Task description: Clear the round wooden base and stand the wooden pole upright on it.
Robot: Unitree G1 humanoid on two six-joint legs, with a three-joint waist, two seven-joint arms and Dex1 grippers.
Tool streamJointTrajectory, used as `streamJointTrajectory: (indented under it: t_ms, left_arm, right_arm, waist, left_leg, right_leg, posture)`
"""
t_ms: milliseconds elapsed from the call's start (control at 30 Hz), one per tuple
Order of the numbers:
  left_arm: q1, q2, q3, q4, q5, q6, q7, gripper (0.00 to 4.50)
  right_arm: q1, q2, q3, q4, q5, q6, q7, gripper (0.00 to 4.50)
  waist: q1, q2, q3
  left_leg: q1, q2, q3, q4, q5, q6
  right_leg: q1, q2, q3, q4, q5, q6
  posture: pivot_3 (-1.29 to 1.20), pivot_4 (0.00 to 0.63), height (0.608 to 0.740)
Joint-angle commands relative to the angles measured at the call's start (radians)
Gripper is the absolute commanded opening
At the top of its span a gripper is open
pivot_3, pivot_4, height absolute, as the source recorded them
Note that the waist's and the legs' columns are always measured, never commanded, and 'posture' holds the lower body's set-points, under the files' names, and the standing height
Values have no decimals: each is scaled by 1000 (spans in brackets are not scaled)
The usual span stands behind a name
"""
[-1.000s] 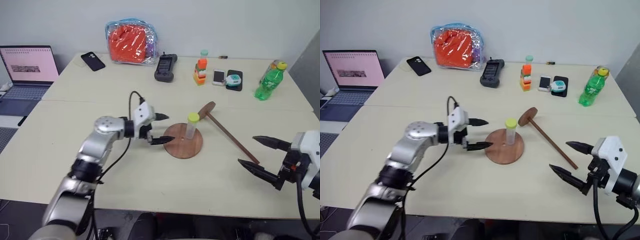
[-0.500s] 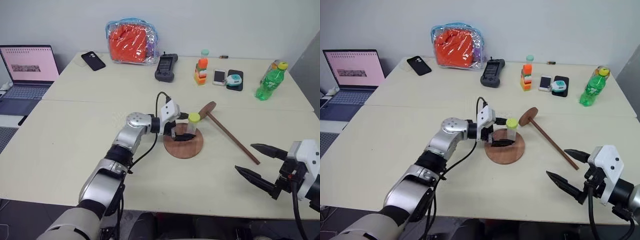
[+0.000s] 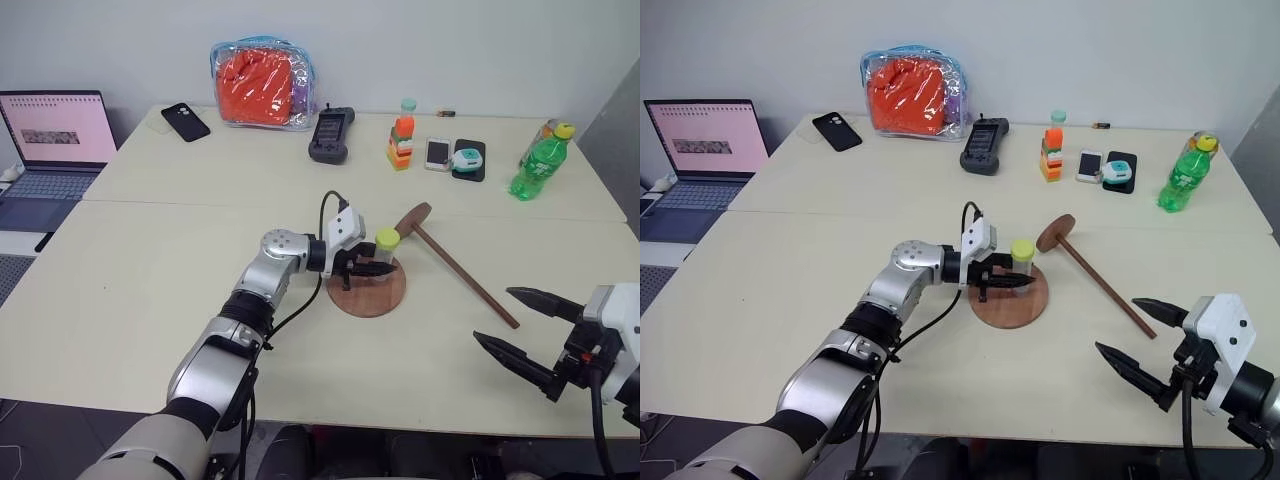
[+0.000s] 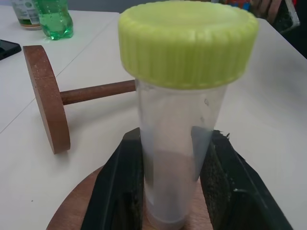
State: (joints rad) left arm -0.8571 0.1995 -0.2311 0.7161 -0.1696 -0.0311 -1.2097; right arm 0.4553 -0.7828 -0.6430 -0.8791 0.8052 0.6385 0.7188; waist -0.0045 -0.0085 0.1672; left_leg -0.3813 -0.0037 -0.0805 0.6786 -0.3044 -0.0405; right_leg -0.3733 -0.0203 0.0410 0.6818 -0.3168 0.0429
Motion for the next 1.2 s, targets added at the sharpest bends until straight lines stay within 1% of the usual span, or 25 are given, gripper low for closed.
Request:
streamJointTrajectory:
  t_ms: [33, 100, 200, 233, 300, 433, 533, 633, 733, 800, 967, 1200]
  left_arm:
    - [-7, 0, 44, -52, -16, -8, 37, 1220]
    - [-2, 28, 86, -82, -23, 8, 95, 1220]
    - [27, 148, 210, -114, -6, 9, 267, 1215]
    - [42, 188, 251, -125, -8, 20, 312, 1200]
    - [76, 249, 314, -142, -8, 33, 403, 1192]
    - [178, 360, 457, -160, 1, 62, 607, 1192]
    - [274, 403, 533, -195, -17, 99, 684, 1192]
    - [344, 413, 574, -224, -40, 133, 716, 1192]
    - [365, 404, 590, -232, -61, 152, 729, 1192]
    - [374, 399, 586, -225, -57, 138, 734, 1192]
    - [379, 381, 578, -225, -63, 146, 748, 1192]
    - [384, 369, 568, -234, -65, 157, 746, 1192]
  right_arm:
    - [-21, -14, 3, -9, 2, -18, 3, 4500]
    - [-51, -31, 14, -8, 18, -11, 2, 4500]
    - [-146, -74, 77, 3, 45, 1, 6, 4500]
    - [-185, -87, 104, 10, 56, 7, 4, 4500]
    - [-262, -109, 158, 28, 66, 16, 2, 4500]
    - [-439, -132, 286, 86, 78, 39, 2, 4500]
    - [-559, -129, 370, 120, 87, 56, 13, 4500]
    - [-636, -136, 428, 141, 106, 75, 47, 4500]
    - [-680, -145, 458, 155, 127, 89, 91, 4500]
    - [-716, -150, 486, 160, 126, 90, 114, 4500]
    - [-754, -158, 515, 175, 107, 89, 138, 4500]
    - [-741, -162, 510, 179, 94, 85, 147, 4500]
  waist:
    - [0, 0, 0]
    - [-1, 0, 0]
    - [-7, 0, 0]
    - [-22, -1, 1]
    - [-37, -1, 1]
    - [-28, -1, 0]
    - [-24, -1, 0]
    - [-8, -4, 0]
    - [14, -5, 0]
    - [18, -5, 0]
    - [11, -6, 0]
    - [2, -6, 0]
  left_leg:
    - [0, 0, 0, 0, 0, 0]
    - [0, 0, 0, 0, 0, 0]
    - [0, 0, -1, 0, 0, 0]
    - [1, 1, -1, 0, 0, 0]
    - [2, 2, 0, -1, 0, 0]
    - [2, 11, -2, -2, 0, 0]
    - [1, 10, -1, -1, 0, -1]
    - [-1, 10, -1, 1, 0, -1]
    - [-2, 8, -3, 1, 0, -1]
    - [-2, 8, -4, 1, 0, -1]
    - [-2, 8, -2, 1, 0, -1]
    - [-1, 10, -2, 1, 0, -1]
  right_leg:
    - [0, 0, 0, 0, 0, 0]
    - [0, 0, 0, 0, 0, 0]
    - [0, 0, 0, 0, 0, 0]
    - [0, 0, 1, 1, 0, 0]
    - [-1, 1, 2, 2, 0, 0]
    - [-1, 1, 0, 1, 0, 0]
    - [-1, 0, 0, 0, 0, 0]
    - [-2, -1, -1, 0, 0, 0]
    - [-2, -3, -2, -1, 0, 0]
    - [-1, -3, -2, -1, 0, 0]
    - [-2, -3, -2, 0, 0, 0]
    - [-2, -3, -2, 0, 0, 0]
  posture:
    - [0, 150, 740]
    - [0, 150, 740]
    - [0, 150, 740]
    - [0, 150, 740]
    - [0, 150, 740]
    - [0, 150, 740]
    - [0, 150, 740]
    - [0, 150, 740]
    - [0, 150, 740]
    - [0, 150, 740]
    - [0, 150, 740]
    - [0, 150, 740]
